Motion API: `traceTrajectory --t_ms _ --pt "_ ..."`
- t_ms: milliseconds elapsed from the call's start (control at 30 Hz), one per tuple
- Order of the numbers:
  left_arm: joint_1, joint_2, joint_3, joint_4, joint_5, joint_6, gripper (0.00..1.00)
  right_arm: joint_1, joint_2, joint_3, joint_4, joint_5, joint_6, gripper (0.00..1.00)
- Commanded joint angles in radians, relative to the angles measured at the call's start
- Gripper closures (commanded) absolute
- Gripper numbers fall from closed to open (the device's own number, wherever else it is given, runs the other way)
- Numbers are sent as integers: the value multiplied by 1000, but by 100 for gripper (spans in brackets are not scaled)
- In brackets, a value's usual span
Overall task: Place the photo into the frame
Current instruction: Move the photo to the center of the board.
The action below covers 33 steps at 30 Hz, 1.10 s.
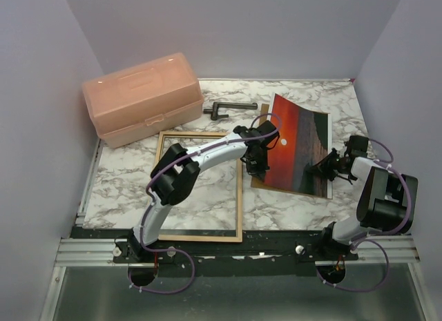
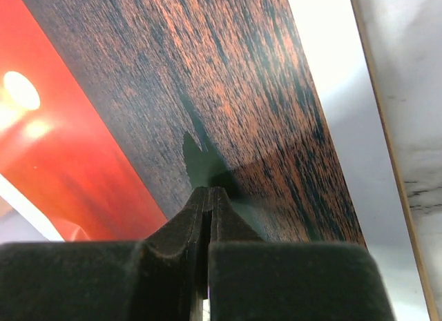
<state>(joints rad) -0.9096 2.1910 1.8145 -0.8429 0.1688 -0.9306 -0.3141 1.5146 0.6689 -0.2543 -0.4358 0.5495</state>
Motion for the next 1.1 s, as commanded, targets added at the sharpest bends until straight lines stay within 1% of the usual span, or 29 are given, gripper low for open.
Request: traceTrajectory --t_ms 0,33,67,133,200,267,367,500,567,633,667,700,733,767,800,833,933,1000,1067 --pt "8 -172 -150 96 -55 -27 100 5 27 -31 -43 -120 -61 96" --pt "11 -202 -195 110 -64 -32 100 5 21 -32 -41 -155 -67 95" --pt "16 -240 -228 115 -76 -37 100 5 11 -31 -38 -194 -69 86" --pt "31 -300 -304 119 -90 -54 100 6 -7 -30 -30 -260 -69 63" --pt "52 -358 -385 133 -87 -65 100 9 -28 -28 -19 -308 -67 46" --pt "60 -414 -445 125 -99 -64 100 15 -52 -29 -12 -331 -65 35" --pt "65 -494 -530 104 -118 -61 100 31 -87 -33 -1 -340 -57 21" --pt "74 -599 -676 106 -120 -77 97 61 -100 -32 5 -342 -53 10" --pt "78 -651 -741 113 -125 -84 95 82 -93 -28 6 -338 -56 8" --pt "87 -698 -794 96 -146 -90 90 101 -81 -22 2 -337 -64 6" --pt "94 -722 -812 83 -160 -89 81 110 -75 -19 0 -337 -69 6" --pt "101 -738 -828 58 -176 -89 56 116 -68 -17 -2 -340 -74 5" --pt "109 -757 -834 34 -205 -87 35 127 -63 -14 -6 -339 -79 4" --pt "114 -772 -833 0 -235 -84 22 137 -58 -11 -8 -335 -81 3" --pt "115 -788 -829 -30 -261 -82 16 150 -54 -9 -8 -336 -82 2" --pt "117 -802 -817 -64 -291 -78 12 163 -50 -6 -12 -333 -87 2" --pt "119 -839 -790 -107 -338 -59 11 208 -29 9 -31 -302 -100 1" --pt "118 -852 -782 -95 -332 -42 11 221 -11 14 -40 -278 -111 1" --pt "119 -854 -792 -49 -298 -20 11 225 5 14 -42 -255 -116 2"
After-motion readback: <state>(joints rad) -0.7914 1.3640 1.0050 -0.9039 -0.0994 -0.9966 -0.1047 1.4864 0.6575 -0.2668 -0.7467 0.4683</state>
